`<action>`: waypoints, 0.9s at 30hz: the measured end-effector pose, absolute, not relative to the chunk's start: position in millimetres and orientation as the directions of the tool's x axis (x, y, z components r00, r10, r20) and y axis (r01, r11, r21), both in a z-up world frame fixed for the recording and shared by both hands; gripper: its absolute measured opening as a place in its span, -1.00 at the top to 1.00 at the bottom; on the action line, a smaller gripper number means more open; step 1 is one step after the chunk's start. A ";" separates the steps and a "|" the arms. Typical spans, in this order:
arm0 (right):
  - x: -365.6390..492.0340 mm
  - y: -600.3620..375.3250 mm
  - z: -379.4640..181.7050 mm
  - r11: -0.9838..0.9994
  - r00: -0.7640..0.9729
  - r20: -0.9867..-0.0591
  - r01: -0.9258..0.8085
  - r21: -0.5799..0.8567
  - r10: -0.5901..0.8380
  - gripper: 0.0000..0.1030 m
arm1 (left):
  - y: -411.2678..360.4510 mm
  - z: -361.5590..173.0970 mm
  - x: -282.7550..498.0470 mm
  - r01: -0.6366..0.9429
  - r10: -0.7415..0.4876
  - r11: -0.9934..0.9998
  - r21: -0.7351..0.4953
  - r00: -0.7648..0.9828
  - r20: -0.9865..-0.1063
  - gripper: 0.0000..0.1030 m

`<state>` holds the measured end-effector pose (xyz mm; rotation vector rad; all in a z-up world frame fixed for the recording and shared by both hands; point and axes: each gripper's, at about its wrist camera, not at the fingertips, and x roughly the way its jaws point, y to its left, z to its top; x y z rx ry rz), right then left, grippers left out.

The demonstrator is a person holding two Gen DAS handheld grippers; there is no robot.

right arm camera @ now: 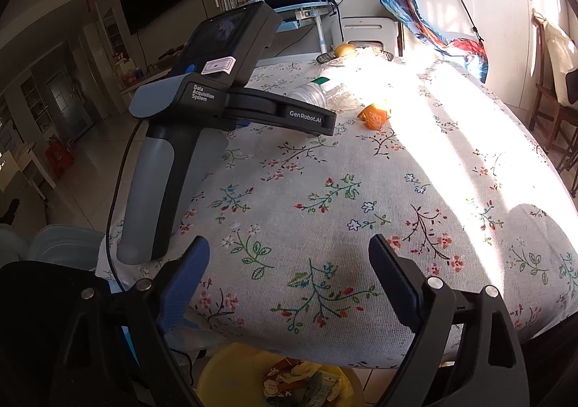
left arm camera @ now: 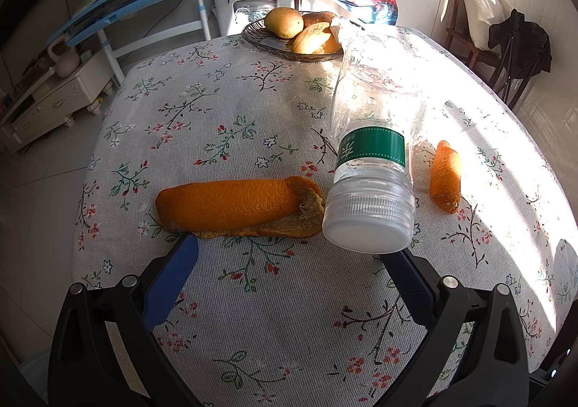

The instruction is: Collect trash

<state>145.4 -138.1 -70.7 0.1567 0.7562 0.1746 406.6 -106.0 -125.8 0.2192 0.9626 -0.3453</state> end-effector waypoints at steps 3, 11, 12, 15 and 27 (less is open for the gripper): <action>145.9 -135.9 -71.2 0.974 0.712 -0.669 -0.106 0.198 0.213 -0.67 | -106.1 -125.8 406.6 0.382 -0.190 0.924 0.030 0.523 -0.831 -0.89; 146.8 -134.4 -73.4 0.976 0.706 -0.676 -0.109 0.190 0.210 -0.67 | -106.2 -125.9 406.6 0.382 -0.190 0.924 0.030 0.523 -0.831 -0.89; 146.8 -134.4 -73.7 0.976 0.705 -0.677 -0.108 0.191 0.210 -0.67 | -106.4 -125.9 406.6 0.382 -0.190 0.924 0.030 0.523 -0.831 -0.89; 146.9 -134.9 -74.5 0.976 0.704 -0.678 -0.107 0.191 0.210 -0.67 | -106.4 -125.9 406.7 0.382 -0.190 0.924 0.030 0.523 -0.831 -0.89; 147.2 -133.3 -76.6 0.976 0.695 -0.687 -0.110 0.188 0.211 -0.67 | -106.1 -126.3 406.7 0.382 -0.190 0.924 0.029 0.523 -0.831 -0.89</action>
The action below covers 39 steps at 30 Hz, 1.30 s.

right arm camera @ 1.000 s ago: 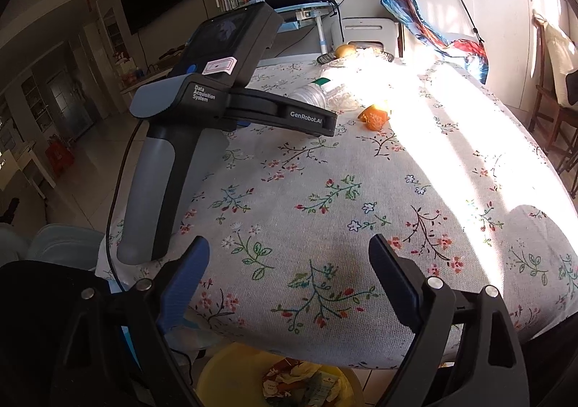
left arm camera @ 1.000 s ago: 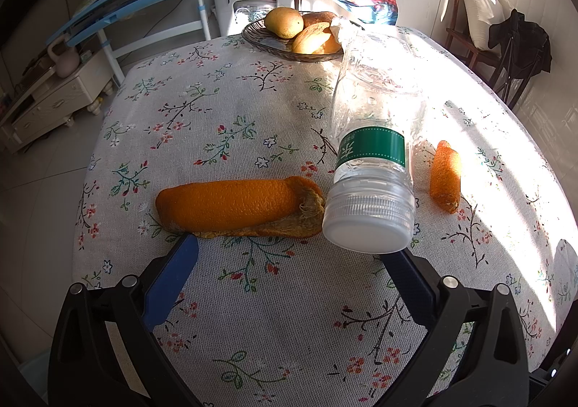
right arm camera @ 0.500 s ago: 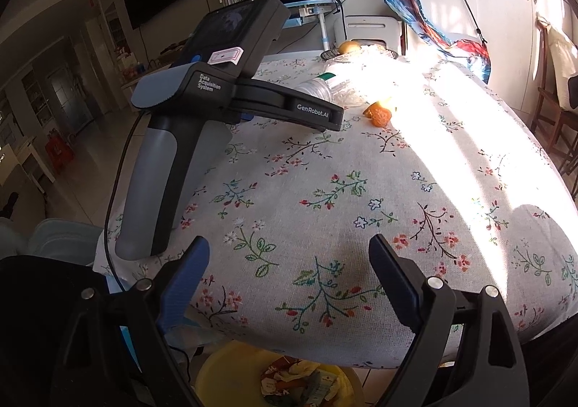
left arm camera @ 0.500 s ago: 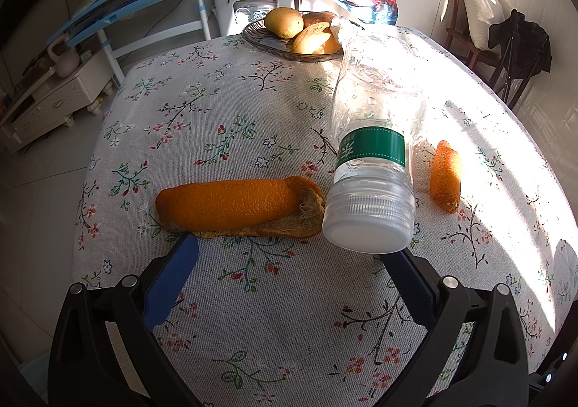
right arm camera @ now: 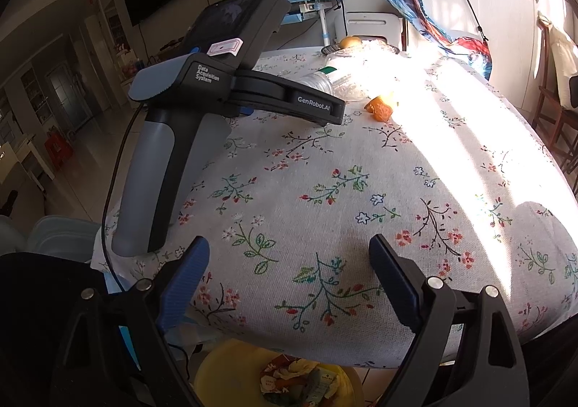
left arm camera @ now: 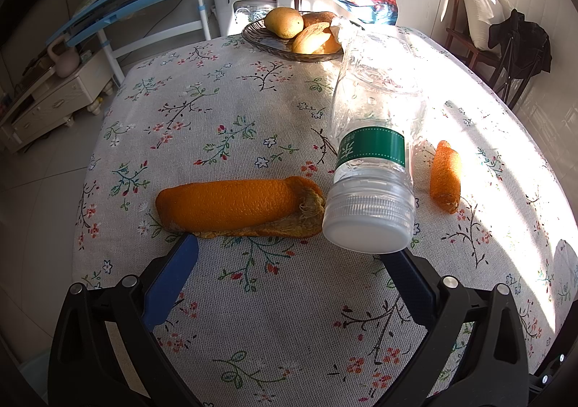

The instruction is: Collect trash

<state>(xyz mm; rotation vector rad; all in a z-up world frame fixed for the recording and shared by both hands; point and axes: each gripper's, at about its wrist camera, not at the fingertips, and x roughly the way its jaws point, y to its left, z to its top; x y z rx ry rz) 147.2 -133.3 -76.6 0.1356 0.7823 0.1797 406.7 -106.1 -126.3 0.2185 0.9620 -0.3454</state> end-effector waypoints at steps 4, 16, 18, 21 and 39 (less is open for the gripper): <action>146.8 -133.8 -76.2 0.976 0.697 -0.685 -0.108 0.190 0.211 -0.67 | -105.9 -126.4 406.7 0.382 -0.190 0.924 0.029 0.524 -0.831 -0.89; 144.3 -135.3 -74.5 0.977 0.698 -0.686 -0.106 0.184 0.205 -0.67 | -106.7 -126.1 406.8 0.382 -0.190 0.924 0.029 0.523 -0.831 -0.89; 143.7 -135.0 -74.6 0.977 0.697 -0.687 -0.108 0.182 0.205 -0.67 | -106.3 -126.3 406.7 0.382 -0.190 0.924 0.029 0.523 -0.831 -0.89; 143.5 -134.7 -75.0 0.978 0.695 -0.689 -0.111 0.179 0.205 -0.67 | -106.3 -126.3 406.6 0.382 -0.190 0.924 0.029 0.523 -0.831 -0.89; 140.9 -141.6 -63.1 0.960 0.705 -0.659 -0.123 0.250 0.262 -0.73 | -106.4 -126.3 406.7 0.382 -0.190 0.924 0.029 0.523 -0.831 -0.89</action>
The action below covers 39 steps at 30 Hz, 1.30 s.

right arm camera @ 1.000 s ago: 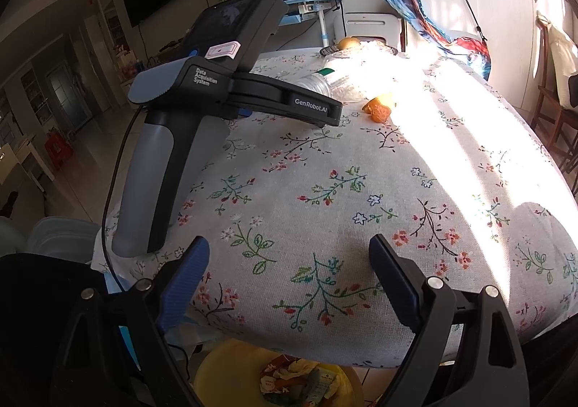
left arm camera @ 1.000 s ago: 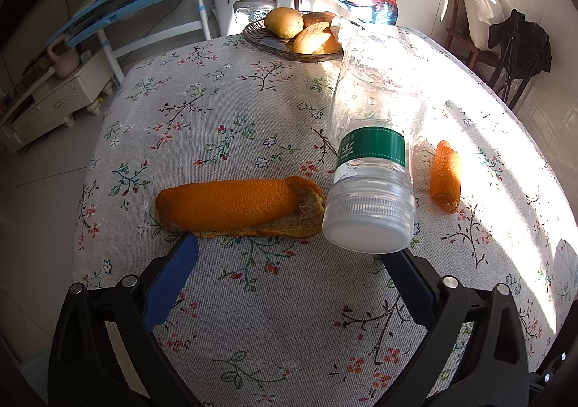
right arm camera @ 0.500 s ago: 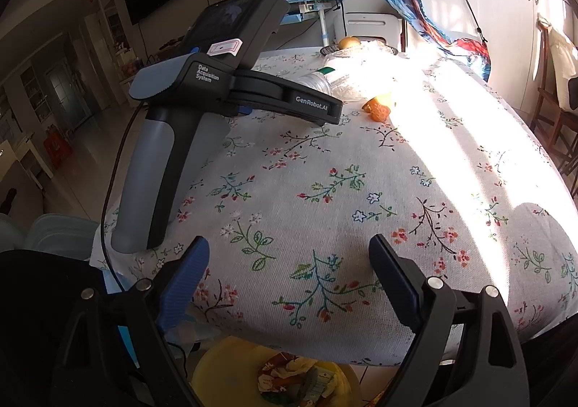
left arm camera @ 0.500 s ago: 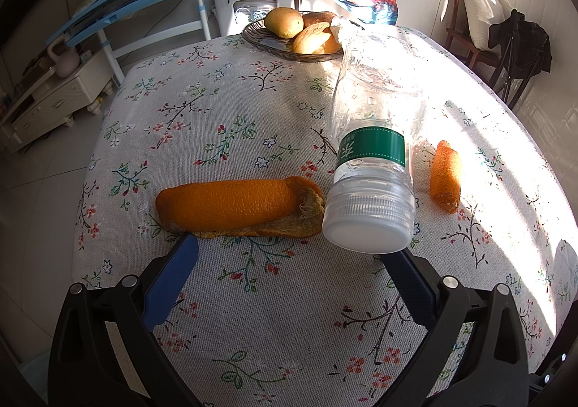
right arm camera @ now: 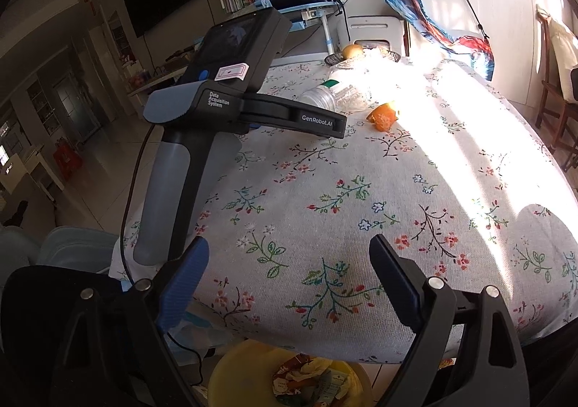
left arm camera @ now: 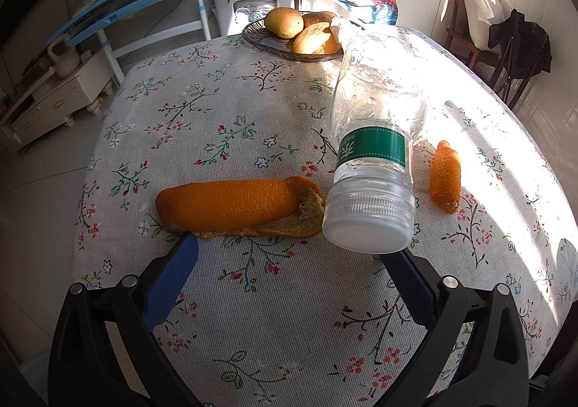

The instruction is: Collect trash

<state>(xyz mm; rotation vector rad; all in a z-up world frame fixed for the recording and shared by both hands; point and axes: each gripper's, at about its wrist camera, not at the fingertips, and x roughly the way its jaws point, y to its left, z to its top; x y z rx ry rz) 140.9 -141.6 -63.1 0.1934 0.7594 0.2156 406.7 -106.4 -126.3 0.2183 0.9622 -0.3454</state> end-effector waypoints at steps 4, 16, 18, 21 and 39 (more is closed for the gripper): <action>140.0 -151.7 -61.3 0.946 0.699 -0.651 -0.121 0.301 0.296 -0.73 | -106.5 -126.2 406.8 0.382 -0.190 0.924 0.029 0.523 -0.831 -0.89; 133.1 -179.6 -61.2 0.907 0.675 -0.639 -0.112 0.405 0.368 -0.73 | -106.6 -126.0 406.9 0.382 -0.190 0.924 0.029 0.523 -0.831 -0.89; 132.4 -183.4 -60.0 0.909 0.680 -0.636 -0.111 0.402 0.365 -0.73 | -106.4 -126.0 406.9 0.382 -0.190 0.924 0.029 0.523 -0.831 -0.89; 135.2 -191.7 -60.0 0.910 0.684 -0.637 -0.097 0.402 0.354 -0.73 | -106.4 -126.0 406.9 0.382 -0.190 0.924 0.029 0.523 -0.831 -0.89; 156.1 -197.2 -66.8 0.926 0.680 -0.668 -0.041 0.375 0.301 -0.73 | -97.3 -121.8 395.7 0.399 -0.187 0.917 0.019 0.471 -0.862 -0.89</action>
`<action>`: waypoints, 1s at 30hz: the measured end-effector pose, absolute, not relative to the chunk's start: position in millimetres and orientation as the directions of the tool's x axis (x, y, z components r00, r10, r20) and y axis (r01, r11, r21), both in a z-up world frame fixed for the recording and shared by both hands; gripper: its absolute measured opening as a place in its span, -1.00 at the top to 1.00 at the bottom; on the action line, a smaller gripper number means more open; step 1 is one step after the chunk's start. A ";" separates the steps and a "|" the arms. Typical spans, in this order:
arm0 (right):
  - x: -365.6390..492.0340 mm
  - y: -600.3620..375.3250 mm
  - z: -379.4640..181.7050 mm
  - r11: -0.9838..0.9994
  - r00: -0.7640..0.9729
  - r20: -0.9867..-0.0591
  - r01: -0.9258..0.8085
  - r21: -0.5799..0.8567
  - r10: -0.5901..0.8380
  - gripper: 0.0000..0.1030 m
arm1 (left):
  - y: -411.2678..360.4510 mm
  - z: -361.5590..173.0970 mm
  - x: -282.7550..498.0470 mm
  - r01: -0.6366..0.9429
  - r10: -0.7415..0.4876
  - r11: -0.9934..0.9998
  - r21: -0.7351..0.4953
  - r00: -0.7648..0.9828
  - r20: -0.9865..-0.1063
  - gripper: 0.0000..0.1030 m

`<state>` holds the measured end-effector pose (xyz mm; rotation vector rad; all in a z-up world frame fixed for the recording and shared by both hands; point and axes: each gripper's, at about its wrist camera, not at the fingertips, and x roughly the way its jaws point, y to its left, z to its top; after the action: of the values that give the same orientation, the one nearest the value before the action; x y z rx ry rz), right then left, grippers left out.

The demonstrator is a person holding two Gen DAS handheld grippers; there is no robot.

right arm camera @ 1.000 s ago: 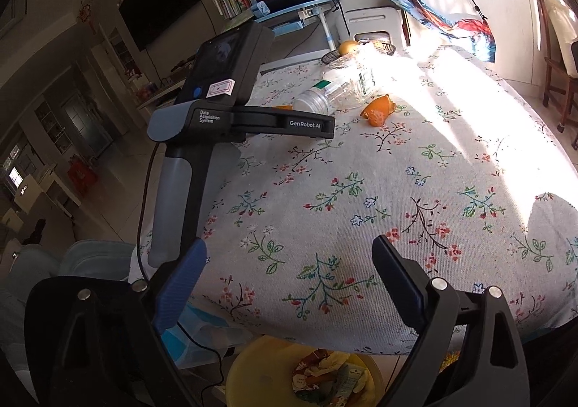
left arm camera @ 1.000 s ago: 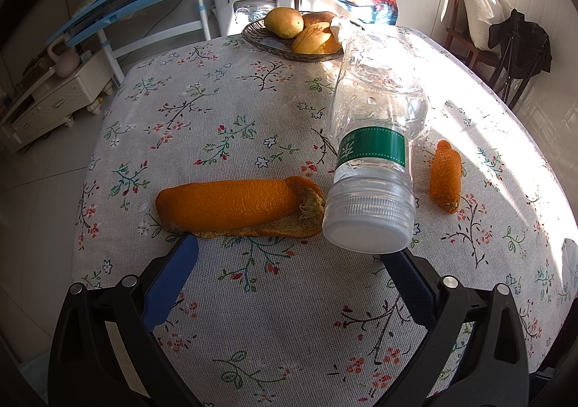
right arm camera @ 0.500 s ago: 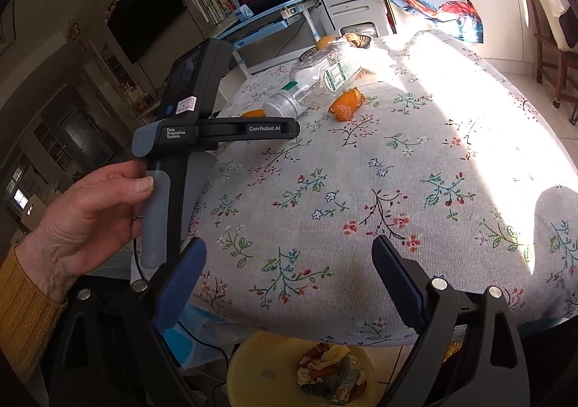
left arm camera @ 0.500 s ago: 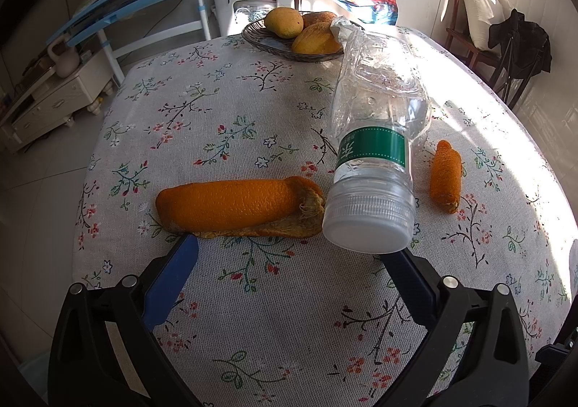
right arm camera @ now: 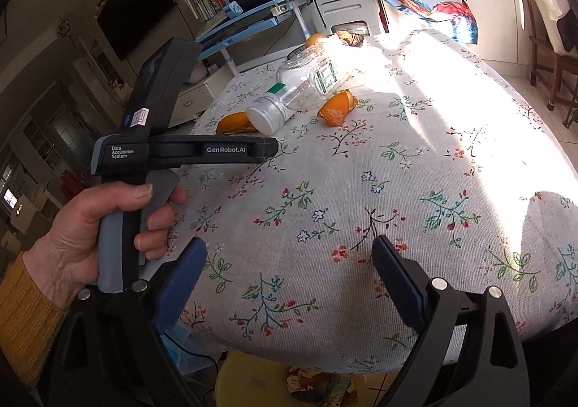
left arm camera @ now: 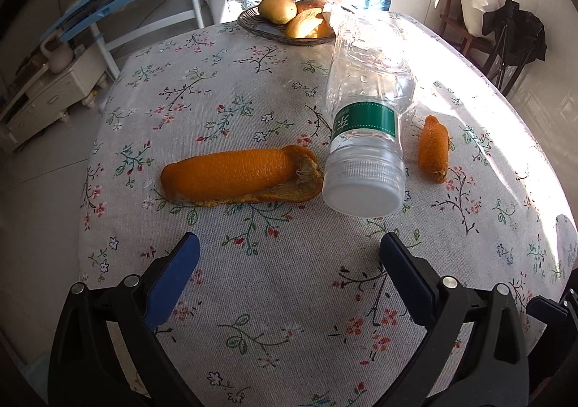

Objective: Collect trash
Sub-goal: 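Grasp the small orange peel with the right tool while the left tool moves to the bottle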

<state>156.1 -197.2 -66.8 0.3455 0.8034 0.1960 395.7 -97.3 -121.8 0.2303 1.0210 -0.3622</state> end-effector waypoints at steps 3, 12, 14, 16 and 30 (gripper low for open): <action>162.9 -204.1 -63.0 0.927 0.689 -0.667 -0.021 0.375 0.285 -0.73 | -82.2 -113.4 393.1 0.358 -0.175 0.933 0.020 0.503 -0.846 -0.88; 224.2 -231.8 -49.7 0.933 0.721 -0.664 0.069 0.353 0.198 -0.64 | -65.0 -87.2 371.8 0.336 -0.156 0.939 0.072 0.604 -0.781 -0.89; 241.3 -227.6 -51.8 0.940 0.713 -0.674 0.063 0.335 0.193 -0.58 | -66.4 -83.3 367.1 0.347 -0.158 0.934 0.086 0.617 -0.771 -0.89; 257.1 -221.1 -55.5 0.949 0.699 -0.690 0.051 0.310 0.188 -0.51 | -67.6 -79.7 364.4 0.355 -0.161 0.930 0.096 0.627 -0.762 -0.89; 303.7 -205.0 -72.9 0.977 0.616 -0.768 -0.009 0.214 0.174 0.33 | -75.1 -71.5 378.0 0.356 -0.168 0.929 0.097 0.642 -0.748 -0.89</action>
<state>303.7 -205.0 -72.9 0.1969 0.9021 0.1061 378.0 -75.1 -71.5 0.2452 0.8221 -0.3024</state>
